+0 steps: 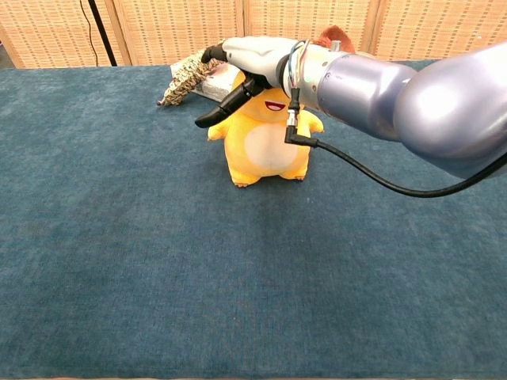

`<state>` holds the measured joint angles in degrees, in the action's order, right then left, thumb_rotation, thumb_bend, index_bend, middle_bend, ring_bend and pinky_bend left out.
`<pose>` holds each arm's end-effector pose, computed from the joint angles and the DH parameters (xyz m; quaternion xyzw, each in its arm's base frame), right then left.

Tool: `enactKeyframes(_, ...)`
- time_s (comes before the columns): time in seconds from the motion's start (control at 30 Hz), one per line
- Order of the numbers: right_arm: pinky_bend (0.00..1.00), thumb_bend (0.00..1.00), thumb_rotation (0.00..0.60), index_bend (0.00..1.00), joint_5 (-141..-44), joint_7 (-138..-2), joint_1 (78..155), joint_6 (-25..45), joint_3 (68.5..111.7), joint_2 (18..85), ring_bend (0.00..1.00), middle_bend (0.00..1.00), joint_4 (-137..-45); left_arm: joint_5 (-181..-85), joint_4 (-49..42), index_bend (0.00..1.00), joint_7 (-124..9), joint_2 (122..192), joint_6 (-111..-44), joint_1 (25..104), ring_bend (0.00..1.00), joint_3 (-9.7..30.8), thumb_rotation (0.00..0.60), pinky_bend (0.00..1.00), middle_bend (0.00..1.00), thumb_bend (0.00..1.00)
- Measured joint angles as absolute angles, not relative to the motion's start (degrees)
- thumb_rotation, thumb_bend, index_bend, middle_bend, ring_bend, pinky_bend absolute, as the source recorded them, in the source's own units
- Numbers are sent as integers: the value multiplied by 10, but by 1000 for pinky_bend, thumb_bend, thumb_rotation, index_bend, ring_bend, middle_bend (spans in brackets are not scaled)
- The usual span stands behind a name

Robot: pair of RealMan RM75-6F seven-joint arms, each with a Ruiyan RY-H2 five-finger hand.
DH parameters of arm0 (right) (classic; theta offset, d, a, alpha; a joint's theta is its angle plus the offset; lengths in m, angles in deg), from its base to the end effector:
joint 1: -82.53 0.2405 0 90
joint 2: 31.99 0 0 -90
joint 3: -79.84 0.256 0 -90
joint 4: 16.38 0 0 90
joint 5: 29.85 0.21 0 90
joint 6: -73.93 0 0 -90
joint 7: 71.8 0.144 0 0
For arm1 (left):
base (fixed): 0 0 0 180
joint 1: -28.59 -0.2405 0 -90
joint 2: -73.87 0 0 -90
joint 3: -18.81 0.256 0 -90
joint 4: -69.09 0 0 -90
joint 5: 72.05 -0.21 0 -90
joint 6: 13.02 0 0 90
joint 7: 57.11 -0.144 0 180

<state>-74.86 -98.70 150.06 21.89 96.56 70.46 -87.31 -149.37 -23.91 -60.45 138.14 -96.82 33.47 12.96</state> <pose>-0.0029 -0.4008 -0.0689 0.7540 -0.3438 0.4055 0.3857 -0.3250 0.1904 0.1696 -0.5491 -0.4016 -0.3609 0.6379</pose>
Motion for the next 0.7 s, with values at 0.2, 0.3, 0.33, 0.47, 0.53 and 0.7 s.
enactKeyframes(0.2,0,0,282,0,-758,-990,1495,226,957,717,0,0,-847,-1493,-239,0,-602,1380,-966,335,0,130,600,0,0,0)
enactKeyframes(0.3,0,0,282,0,-763,-989,1492,227,957,721,0,0,-840,-1494,-239,0,-600,1380,-967,334,0,130,600,0,0,0)
enactKeyframes(0.33,0,0,281,0,-765,-988,1491,227,957,721,0,0,-840,-1494,-239,0,-600,1380,-967,334,0,130,600,0,0,0)
enactKeyframes(0.47,0,0,282,0,-774,-985,1487,221,964,718,0,0,-845,-1496,-239,0,-599,1380,-968,334,0,131,600,0,0,0)
enactKeyframes(0.53,0,0,281,0,-779,-985,1487,215,970,712,0,0,-856,-1498,-239,0,-597,1379,-969,333,0,132,600,0,0,0)
enactKeyframes(0.7,0,0,283,0,-784,-986,1484,199,991,690,0,0,-896,-1499,-238,0,-595,1379,-969,332,0,132,600,0,0,0)
